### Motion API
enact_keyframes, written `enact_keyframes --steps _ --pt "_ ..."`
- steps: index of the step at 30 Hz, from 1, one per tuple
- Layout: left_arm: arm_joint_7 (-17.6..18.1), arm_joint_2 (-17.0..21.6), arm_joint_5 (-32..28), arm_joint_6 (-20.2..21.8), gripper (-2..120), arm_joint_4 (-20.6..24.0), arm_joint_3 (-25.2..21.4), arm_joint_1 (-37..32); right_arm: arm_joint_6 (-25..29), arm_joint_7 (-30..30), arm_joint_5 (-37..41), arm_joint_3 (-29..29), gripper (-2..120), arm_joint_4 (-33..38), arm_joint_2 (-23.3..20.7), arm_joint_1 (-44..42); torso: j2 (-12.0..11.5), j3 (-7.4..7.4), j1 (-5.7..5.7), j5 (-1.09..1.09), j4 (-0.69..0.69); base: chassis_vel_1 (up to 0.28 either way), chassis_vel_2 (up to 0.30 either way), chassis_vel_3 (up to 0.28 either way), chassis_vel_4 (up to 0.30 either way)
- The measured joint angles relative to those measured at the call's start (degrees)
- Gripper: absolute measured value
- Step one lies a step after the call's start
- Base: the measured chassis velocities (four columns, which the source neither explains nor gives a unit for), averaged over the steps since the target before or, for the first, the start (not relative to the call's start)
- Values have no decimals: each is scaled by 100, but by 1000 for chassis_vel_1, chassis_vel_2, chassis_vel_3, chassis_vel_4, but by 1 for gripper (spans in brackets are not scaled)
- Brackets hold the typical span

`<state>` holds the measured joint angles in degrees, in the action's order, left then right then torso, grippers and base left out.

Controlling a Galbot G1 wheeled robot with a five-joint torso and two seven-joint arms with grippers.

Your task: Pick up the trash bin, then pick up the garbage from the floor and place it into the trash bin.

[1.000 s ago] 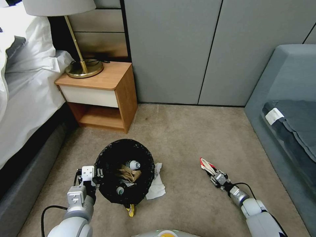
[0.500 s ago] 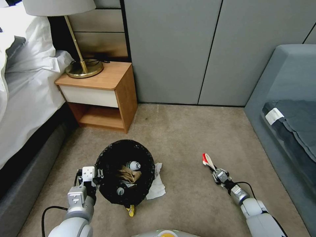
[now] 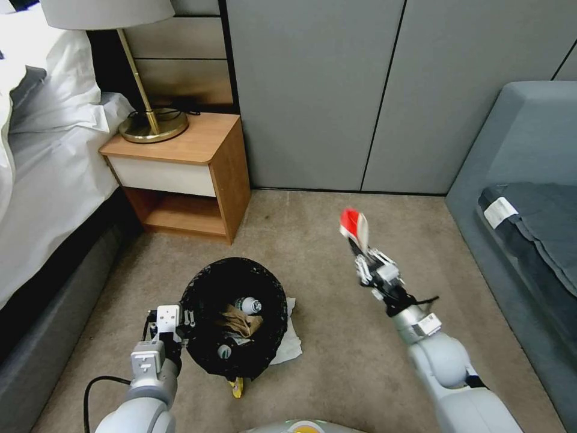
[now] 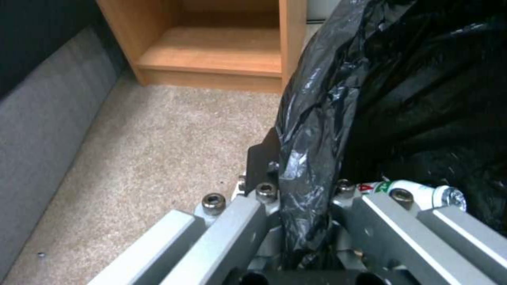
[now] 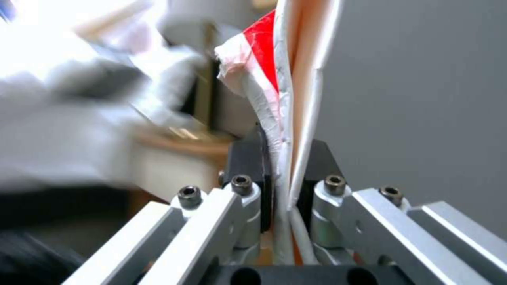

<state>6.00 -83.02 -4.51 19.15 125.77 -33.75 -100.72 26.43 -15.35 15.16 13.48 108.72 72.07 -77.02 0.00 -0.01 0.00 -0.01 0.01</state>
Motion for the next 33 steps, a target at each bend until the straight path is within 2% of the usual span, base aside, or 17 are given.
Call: enact_keyframes --steps 1,4,5,7,8,11,17,26,28,32,33 --pt "0 0 0 0 0 0 0 0 0 0 0 0 5 0 0 0 0 0 0 0 0 0 0 0 0" --pt "-7 5 13 -1 0 5 32 -26 -254 241 17 -989 5 324 -58 -71 0 0 0 -1 -1 0 0 0 0" --pt "-7 5 13 -1 0 5 32 -26 -254 241 17 -989 5 324 -58 -71 0 0 0 -1 -1 0 0 0 0" --pt "-7 6 15 -1 0 30 36 -37 -314 298 -233 -1540 5 179 -69 -9 0 0 0 -1 -1 0 0 0 0" --pt "-7 6 15 -1 0 30 36 -37 -314 298 -233 -1540 5 179 -69 -9 0 0 0 -1 -1 0 0 0 0" --pt "-7 -2 16 -1 0 58 41 -54 -319 338 -582 -2122 5 -300 4 206 0 1 0 1 0 0 0 0 0" --pt "-8 -10 16 -1 0 65 42 -63 -288 361 -737 -2380 5 -871 162 431 0 1 0 -8 1 0 0 0 0" --pt "-9 -30 12 -4 0 68 75 -44 -293 351 -842 -2351 6 -1368 263 493 0 1 0 2 -1 0 0 0 0" --pt "-10 -29 11 -6 0 68 88 -43 -299 348 -869 -2322 15 -1415 284 498 0 1 0 3 -1 0 0 0 0" --pt "-11 -26 11 -7 0 68 90 -39 -303 343 -877 -2308 22 -1417 287 489 0 1 0 4 -1 0 0 0 0" --pt "-10 -24 11 -7 0 70 91 -34 -306 336 -888 -2297 30 -1410 286 472 0 1 0 3 -1 0 0 0 0"
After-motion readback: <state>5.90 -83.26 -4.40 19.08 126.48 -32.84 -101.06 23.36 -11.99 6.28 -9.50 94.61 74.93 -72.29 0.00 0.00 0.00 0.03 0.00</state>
